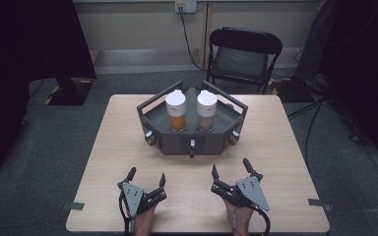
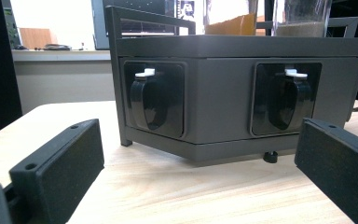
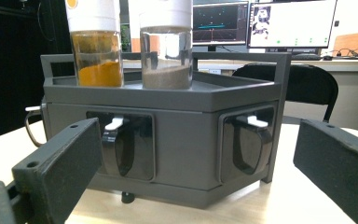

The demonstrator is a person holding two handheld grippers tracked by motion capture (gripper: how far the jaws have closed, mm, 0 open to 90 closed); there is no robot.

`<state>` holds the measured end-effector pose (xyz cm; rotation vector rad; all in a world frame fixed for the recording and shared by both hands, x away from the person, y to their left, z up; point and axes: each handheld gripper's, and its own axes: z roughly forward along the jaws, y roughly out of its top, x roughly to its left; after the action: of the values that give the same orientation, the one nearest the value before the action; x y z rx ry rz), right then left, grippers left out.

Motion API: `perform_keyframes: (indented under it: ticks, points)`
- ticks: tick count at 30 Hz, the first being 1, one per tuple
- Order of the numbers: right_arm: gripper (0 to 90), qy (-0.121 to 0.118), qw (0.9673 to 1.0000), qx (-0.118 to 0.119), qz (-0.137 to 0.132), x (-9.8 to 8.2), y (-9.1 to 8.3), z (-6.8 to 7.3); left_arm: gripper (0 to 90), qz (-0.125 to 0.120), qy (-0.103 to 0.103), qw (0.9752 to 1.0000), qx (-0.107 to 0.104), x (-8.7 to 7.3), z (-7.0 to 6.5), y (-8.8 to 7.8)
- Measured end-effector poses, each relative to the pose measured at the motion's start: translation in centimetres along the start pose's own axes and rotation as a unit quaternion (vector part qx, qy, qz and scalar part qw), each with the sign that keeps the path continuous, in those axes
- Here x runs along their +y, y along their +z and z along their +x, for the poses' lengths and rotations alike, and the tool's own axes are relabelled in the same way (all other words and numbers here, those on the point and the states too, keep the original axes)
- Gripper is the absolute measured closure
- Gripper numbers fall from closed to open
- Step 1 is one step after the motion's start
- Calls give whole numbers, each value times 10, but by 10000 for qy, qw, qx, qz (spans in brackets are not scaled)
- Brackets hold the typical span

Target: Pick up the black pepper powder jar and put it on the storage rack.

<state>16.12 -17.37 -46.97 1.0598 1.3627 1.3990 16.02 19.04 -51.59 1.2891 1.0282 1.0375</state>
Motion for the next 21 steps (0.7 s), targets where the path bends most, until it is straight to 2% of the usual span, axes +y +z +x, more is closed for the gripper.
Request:
perform_keyframes:
  ticks: [17,21]
  points:
    - [0,-11,9999,-10,102,-20,-4,6,7,-2,0,10000,1,0,0,0]
    - [0,-104,9998,-37,139,-26,-3,8,6,-2,3,10000,19,0,-1,0]
